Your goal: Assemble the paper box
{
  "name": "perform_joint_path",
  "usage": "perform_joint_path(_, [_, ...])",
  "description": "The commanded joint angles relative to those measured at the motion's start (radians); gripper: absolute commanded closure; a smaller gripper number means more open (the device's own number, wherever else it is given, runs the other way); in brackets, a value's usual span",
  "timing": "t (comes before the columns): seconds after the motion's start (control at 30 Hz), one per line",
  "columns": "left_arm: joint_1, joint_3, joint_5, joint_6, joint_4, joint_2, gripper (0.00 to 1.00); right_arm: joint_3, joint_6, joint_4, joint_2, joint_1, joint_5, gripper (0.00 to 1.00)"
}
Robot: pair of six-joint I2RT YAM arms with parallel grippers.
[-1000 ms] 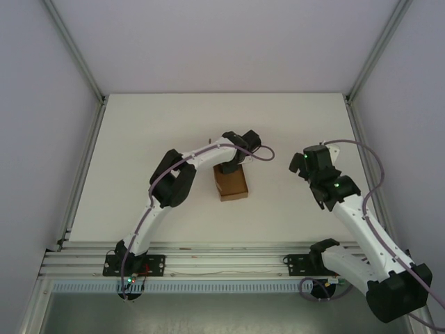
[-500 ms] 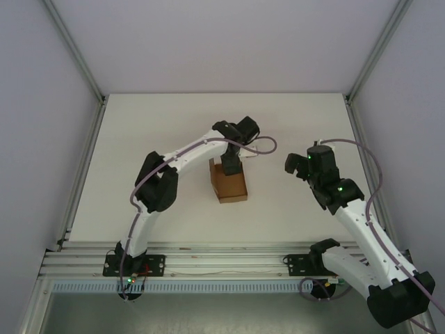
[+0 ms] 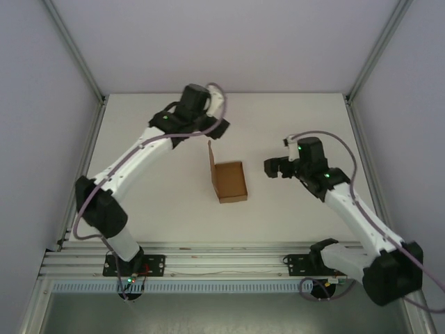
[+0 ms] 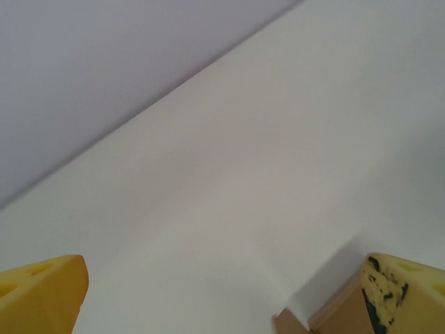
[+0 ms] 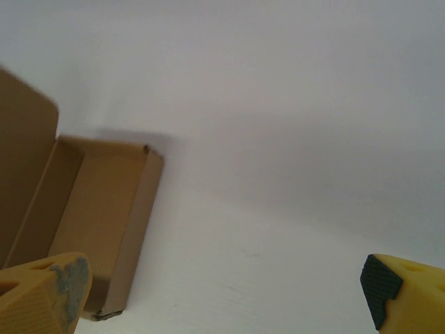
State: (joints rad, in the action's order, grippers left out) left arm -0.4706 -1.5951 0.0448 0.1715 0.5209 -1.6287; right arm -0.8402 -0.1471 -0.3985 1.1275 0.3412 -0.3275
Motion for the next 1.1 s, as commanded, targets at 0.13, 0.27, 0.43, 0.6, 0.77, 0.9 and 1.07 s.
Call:
perform_joint_path(0.13, [0.188, 0.490, 0.080, -0.452, -0.209, 0.243, 0.00, -0.301, -0.572, -0.074, 0.433, 0.139, -0.156, 0.04])
perform_joint_path(0.27, [0.204, 0.644, 0.058, -0.518, -0.161, 0.328, 0.00, -0.515, -0.686, -0.200, 0.656, 0.167, -0.210, 0.23])
perform_joint_path(0.43, [0.205, 0.753, 0.044, -0.529, -0.105, 0.428, 0.00, -0.701, -0.776, -0.314, 0.837, 0.188, -0.247, 0.35])
perform_joint_path(0.6, [0.206, 0.782, 0.023, -0.548, -0.067, 0.490, 0.00, -0.829, -0.781, -0.391, 0.970, 0.197, -0.238, 0.42])
perform_joint_path(0.77, [0.205, 0.805, 0.019, -0.557, -0.085, 0.519, 0.00, -0.838, -0.720, -0.329, 1.014, 0.212, -0.180, 0.55])
perform_joint_path(0.9, [0.206, 0.789, -0.009, -0.565, -0.059, 0.516, 0.00, -0.776, -0.644, -0.231, 0.986, 0.213, -0.150, 0.70])
perform_joint_path(1.07, [0.207, 0.760, -0.071, -0.601, -0.047, 0.516, 0.00, -0.645, -0.427, -0.055, 0.897, 0.213, 0.010, 0.85])
